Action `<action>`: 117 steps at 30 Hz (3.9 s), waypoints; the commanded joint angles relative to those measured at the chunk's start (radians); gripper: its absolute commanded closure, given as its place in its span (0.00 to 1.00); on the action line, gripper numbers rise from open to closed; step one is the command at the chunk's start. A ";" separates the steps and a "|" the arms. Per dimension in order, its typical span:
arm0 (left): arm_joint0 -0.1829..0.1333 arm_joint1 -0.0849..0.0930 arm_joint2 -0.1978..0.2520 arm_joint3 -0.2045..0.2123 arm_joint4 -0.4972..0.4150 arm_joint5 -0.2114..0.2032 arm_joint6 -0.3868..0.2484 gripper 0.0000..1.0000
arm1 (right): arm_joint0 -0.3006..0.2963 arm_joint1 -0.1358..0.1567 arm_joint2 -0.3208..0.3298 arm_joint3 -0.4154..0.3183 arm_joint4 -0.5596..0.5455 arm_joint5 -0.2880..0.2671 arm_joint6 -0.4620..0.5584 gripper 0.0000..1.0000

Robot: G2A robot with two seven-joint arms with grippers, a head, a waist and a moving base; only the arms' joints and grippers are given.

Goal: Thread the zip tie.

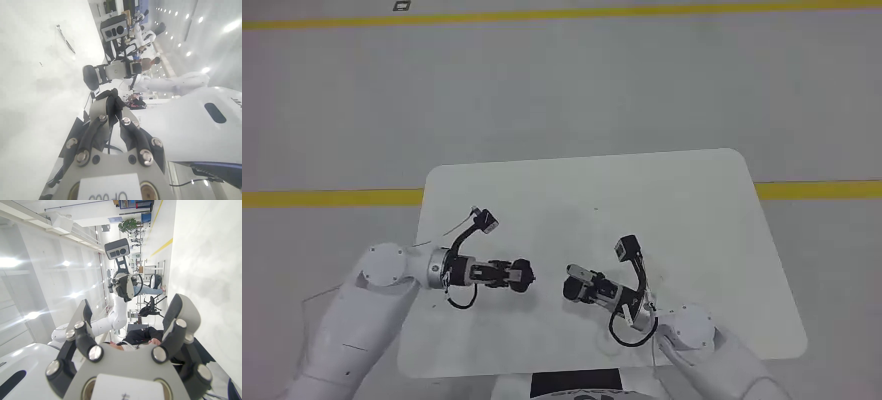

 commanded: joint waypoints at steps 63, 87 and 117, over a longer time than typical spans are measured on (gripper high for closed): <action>0.014 -0.061 -0.057 0.028 -0.062 0.000 0.001 1.00 | 0.088 0.086 0.106 -0.383 -1.191 0.493 0.526 0.00; 0.014 -0.061 -0.057 0.028 -0.062 0.000 0.001 1.00 | 0.218 0.057 0.006 -0.308 -1.336 0.605 0.697 0.00; 0.014 -0.061 -0.057 0.028 -0.062 0.000 0.001 1.00 | 0.176 0.045 0.045 -0.278 -1.435 0.605 0.681 0.68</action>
